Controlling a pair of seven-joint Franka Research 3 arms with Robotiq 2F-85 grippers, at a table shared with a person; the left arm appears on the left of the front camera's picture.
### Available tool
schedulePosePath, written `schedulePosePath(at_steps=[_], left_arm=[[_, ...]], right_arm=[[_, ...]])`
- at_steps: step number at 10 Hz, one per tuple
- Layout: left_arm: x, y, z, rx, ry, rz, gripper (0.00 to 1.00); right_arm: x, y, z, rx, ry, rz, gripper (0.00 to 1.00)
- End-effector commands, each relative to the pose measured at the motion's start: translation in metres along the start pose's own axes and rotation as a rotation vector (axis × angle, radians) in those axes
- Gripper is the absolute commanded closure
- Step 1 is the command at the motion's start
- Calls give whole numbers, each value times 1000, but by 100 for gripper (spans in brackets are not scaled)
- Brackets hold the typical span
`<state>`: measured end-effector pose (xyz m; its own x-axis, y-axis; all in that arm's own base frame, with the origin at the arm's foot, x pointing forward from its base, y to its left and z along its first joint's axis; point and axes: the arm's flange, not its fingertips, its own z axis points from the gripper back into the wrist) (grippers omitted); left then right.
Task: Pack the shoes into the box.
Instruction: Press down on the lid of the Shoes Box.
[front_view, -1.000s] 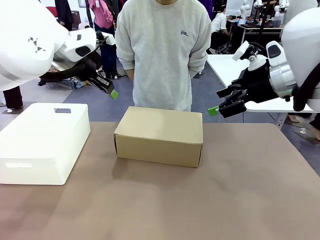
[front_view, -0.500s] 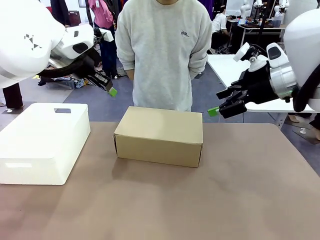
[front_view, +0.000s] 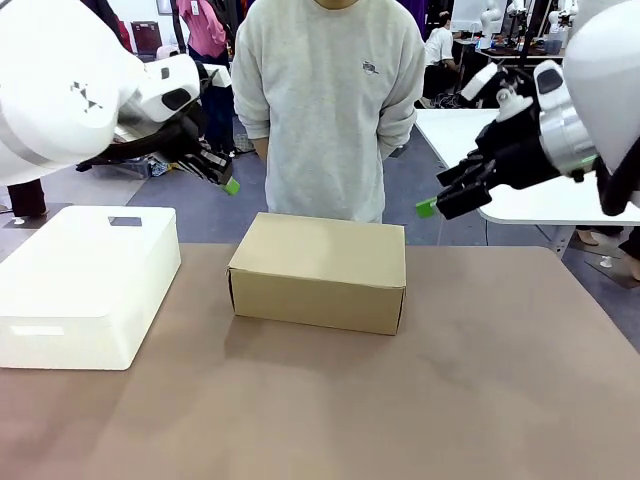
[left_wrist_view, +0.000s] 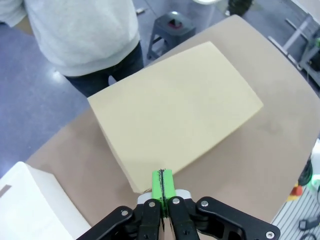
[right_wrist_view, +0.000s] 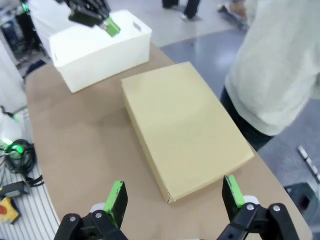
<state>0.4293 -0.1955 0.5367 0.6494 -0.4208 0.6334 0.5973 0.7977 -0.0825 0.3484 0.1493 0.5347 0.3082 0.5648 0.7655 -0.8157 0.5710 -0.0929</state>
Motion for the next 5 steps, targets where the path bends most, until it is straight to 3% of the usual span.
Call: schedulePosePath(at_steps=[1, 5], left_arm=[[10, -6, -6, 60, 0, 89, 100], [24, -19, -42, 26, 42, 152, 100]], right_arm=[[28, 13, 26, -61, 100, -55, 0], [26, 23, 44, -182, 181, -109, 0]])
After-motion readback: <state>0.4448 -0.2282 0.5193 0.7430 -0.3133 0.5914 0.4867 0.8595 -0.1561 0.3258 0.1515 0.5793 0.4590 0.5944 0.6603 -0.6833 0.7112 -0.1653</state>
